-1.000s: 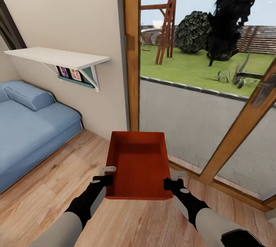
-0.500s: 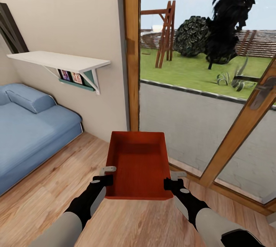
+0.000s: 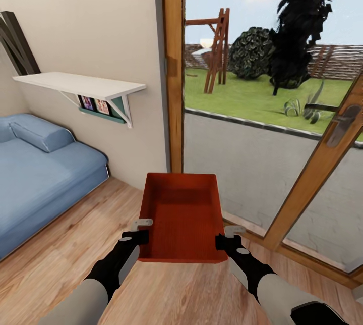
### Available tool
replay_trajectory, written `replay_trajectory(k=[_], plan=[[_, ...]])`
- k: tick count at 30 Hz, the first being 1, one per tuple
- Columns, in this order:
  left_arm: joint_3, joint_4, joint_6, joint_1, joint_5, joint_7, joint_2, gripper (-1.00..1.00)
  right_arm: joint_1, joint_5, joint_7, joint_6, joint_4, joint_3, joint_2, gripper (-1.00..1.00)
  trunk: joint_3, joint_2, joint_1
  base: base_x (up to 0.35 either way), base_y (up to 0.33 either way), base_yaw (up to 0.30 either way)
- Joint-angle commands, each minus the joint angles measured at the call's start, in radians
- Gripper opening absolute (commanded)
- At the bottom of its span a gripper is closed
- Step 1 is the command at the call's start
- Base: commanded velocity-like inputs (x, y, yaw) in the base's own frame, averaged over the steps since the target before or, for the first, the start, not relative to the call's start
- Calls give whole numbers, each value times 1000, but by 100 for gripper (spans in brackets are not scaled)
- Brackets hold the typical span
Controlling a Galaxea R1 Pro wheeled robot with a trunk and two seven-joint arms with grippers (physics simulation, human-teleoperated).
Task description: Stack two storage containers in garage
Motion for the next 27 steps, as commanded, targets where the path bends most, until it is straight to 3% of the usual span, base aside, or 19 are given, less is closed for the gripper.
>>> replay_trajectory(k=[1, 27], plan=[[11, -26, 10, -1, 3, 14, 0, -100, 0, -11, -86, -5, 3, -5, 0, -100, 0, -2, 1, 0, 0, 0], [12, -28, 10, -1, 3, 15, 0, -100, 0, -11, -86, -3, 3, -5, 0, -100, 41, -2, 1, 0, 0, 0]])
